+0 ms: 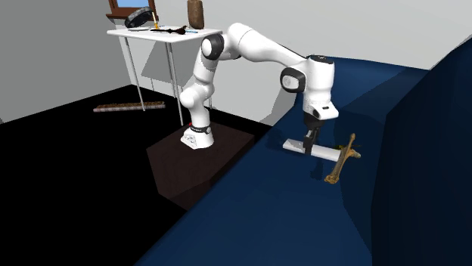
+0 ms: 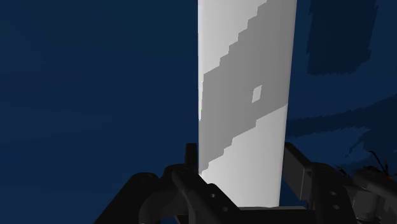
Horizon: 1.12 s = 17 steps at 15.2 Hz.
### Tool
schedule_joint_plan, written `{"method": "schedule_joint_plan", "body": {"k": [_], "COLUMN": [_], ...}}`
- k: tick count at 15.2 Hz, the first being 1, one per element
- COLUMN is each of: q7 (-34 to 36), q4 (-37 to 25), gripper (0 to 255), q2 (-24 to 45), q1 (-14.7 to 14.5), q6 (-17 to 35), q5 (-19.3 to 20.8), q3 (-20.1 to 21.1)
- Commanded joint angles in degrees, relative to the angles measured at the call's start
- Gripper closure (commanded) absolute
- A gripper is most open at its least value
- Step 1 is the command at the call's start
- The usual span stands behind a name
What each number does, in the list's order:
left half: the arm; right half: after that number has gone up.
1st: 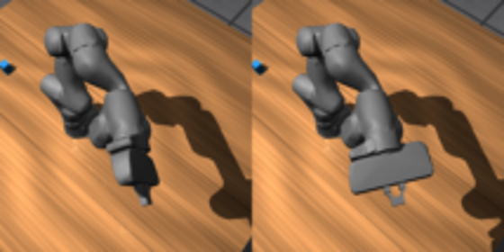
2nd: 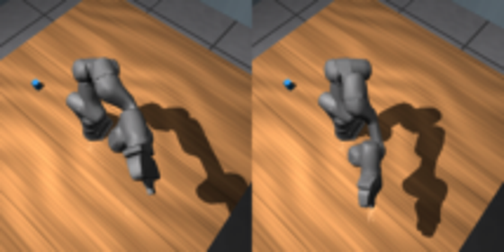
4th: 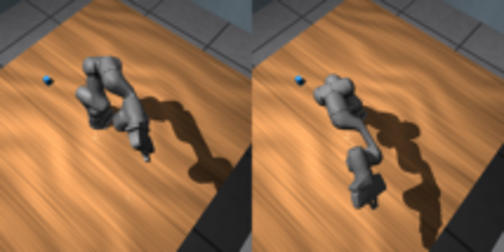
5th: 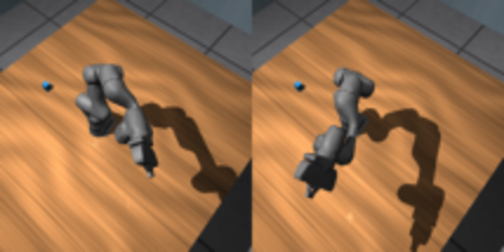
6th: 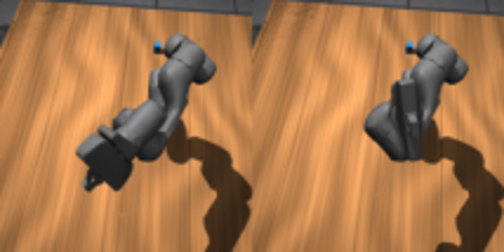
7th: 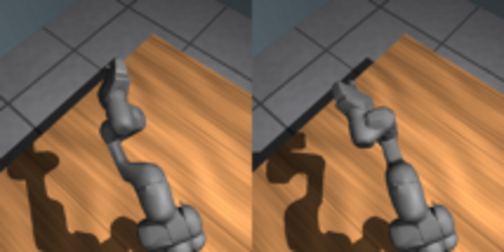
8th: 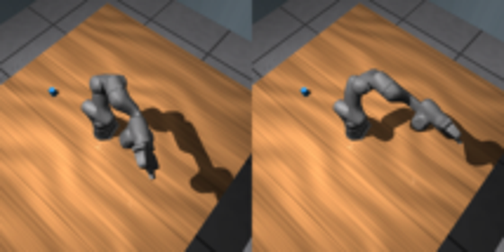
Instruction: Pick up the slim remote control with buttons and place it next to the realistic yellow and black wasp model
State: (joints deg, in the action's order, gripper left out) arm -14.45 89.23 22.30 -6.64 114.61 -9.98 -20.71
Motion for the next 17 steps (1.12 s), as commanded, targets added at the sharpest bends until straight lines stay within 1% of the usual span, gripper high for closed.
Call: {"method": "schedule_joint_plan", "body": {"k": [1,8,15,16,17], "q7": [-0.2,-0.8,-0.8,-0.8,-0.8], "q4": [0.8,4.0,4.0,4.0,4.0], "gripper": [255,255,255,0,0], "q2": [0.4,1.9,1.9,1.9,2.0], "q1": [0.0,0.1,0.1,0.1,0.1], "q6": [1.3,5.9,5.9,5.9,5.9], "q5": [-0.2,-1.0,-1.0,-1.0,-1.0], "q3": [0.1,0.5,0.5,0.5,0.5]}}
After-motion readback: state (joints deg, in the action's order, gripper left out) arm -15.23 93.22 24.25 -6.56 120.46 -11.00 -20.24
